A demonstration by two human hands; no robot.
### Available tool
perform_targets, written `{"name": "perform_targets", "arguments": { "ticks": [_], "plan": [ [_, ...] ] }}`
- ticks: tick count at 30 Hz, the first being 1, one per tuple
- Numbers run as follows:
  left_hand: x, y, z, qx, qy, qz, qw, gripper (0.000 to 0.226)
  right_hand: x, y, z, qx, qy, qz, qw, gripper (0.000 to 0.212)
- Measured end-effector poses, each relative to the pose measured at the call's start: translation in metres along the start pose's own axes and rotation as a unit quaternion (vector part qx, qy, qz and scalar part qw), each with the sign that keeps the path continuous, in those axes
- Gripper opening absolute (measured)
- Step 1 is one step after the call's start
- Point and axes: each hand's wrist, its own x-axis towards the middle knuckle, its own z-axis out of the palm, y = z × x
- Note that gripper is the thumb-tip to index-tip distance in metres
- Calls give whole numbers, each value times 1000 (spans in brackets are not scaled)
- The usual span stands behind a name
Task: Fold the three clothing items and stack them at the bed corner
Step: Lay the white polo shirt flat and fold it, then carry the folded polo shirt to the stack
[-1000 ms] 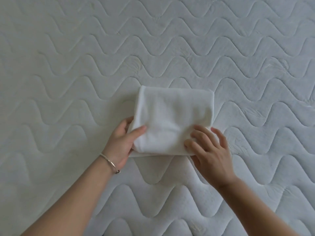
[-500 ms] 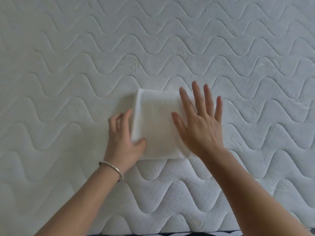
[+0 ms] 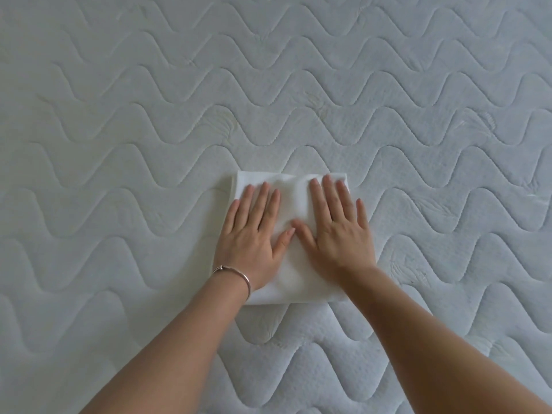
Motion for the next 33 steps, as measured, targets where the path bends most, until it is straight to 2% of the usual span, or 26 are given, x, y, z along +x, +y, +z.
{"name": "perform_targets", "arguments": {
  "ticks": [3, 6, 9, 11, 13, 15, 18, 20, 23, 25, 26, 29, 33],
  "plan": [
    [2, -1, 0, -16, 15, -1, 1000, 67, 2, 3, -2, 66, -11, 6, 998, 64],
    [0, -3, 0, -51, 74, -9, 996, 59, 0, 6, -4, 153, 10, 18, 988, 59],
    [-5, -6, -4, -104, 104, -128, 981, 69, -5, 5, -6, 260, 48, 68, 962, 65],
    [-9, -11, -10, -162, 72, -222, 959, 88, -13, 3, -11, 326, 59, 112, 937, 77],
    [-15, -15, -14, -197, 26, -233, 952, 96, -22, 1, -17, 368, 58, 141, 917, 84],
    [-21, -16, -19, -243, 9, -206, 948, 84, -30, 1, -20, 410, 54, 171, 894, 86],
    [-27, -11, -26, -328, 19, -193, 925, 62, -34, -1, -23, 497, 59, 248, 829, 87],
    [-29, -8, -30, -366, 42, -213, 905, 59, -34, -1, -26, 521, 42, 293, 801, 76],
    [-27, -6, -35, -389, 70, -272, 877, 60, -31, 3, -28, 517, -9, 321, 793, 52],
    [-25, -7, -38, -406, 72, -328, 850, 62, -29, 5, -32, 523, -44, 316, 790, 43],
    [-24, -8, -40, -414, 67, -353, 837, 58, -29, 5, -35, 526, -57, 310, 790, 40],
    [-25, -8, -47, -441, 32, -388, 809, 26, -31, 4, -41, 537, -67, 286, 791, 30],
    [-33, -6, -64, -544, 20, -395, 740, 17, -47, 0, -55, 535, -45, 272, 799, 22]
  ]
}}
